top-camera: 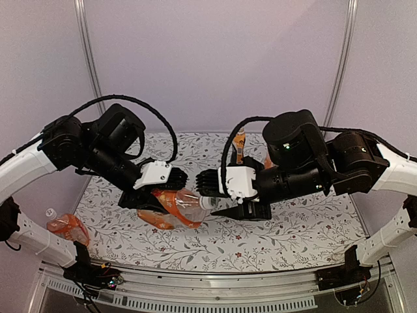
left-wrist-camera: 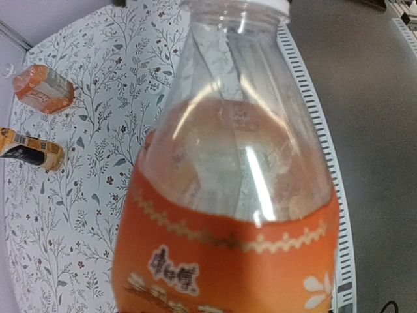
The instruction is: Unscrew the bottle caps
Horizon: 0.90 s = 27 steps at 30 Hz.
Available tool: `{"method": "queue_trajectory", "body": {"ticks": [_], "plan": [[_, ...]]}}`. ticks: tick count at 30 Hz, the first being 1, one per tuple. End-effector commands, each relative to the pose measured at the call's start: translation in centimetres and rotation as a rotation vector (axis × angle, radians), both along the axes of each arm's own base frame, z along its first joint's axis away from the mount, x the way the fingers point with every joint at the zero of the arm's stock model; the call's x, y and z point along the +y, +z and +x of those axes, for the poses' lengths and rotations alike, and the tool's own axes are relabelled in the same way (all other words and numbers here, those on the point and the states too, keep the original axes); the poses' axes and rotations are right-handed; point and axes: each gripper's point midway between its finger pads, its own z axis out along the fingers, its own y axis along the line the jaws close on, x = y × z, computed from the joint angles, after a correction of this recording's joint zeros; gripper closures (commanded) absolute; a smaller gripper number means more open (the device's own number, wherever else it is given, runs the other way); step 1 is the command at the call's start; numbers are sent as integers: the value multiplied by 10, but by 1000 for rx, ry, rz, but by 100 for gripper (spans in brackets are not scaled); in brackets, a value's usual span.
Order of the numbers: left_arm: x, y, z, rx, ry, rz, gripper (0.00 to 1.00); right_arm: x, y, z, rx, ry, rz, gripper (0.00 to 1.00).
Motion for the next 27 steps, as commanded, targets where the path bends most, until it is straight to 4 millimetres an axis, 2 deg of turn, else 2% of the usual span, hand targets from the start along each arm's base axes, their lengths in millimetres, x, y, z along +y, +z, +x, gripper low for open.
{"method": "queue_trajectory", "body": {"ticks": [1, 5, 6, 10, 12, 17, 19, 21, 27], "plan": [[-6, 19, -10, -27, -62, -75, 82, -10, -15, 13, -2, -84, -48, 30], [-5, 15, -1, -73, -27, -68, 82, -12, 2, 17, 35, -148, 63, 4], [-6, 14, 5, -94, -5, -70, 81, -13, 8, 18, 63, -179, 102, 2], [-12, 19, 44, -253, 140, -104, 81, -15, 21, 17, 216, -241, 217, 1], [-13, 28, 64, -346, 213, -129, 81, -16, 25, 26, 331, -327, 269, 1], [-12, 30, 80, -426, 263, -133, 81, -15, 31, 61, 629, -548, 401, 1], [-11, 29, 81, -435, 268, -130, 81, -13, 26, 73, 758, -638, 436, 5], [-10, 29, 82, -441, 270, -129, 81, -8, 24, 76, 821, -662, 449, 12], [-8, 28, 81, -446, 267, -124, 81, 1, 36, 76, 860, -632, 483, 43]]}}
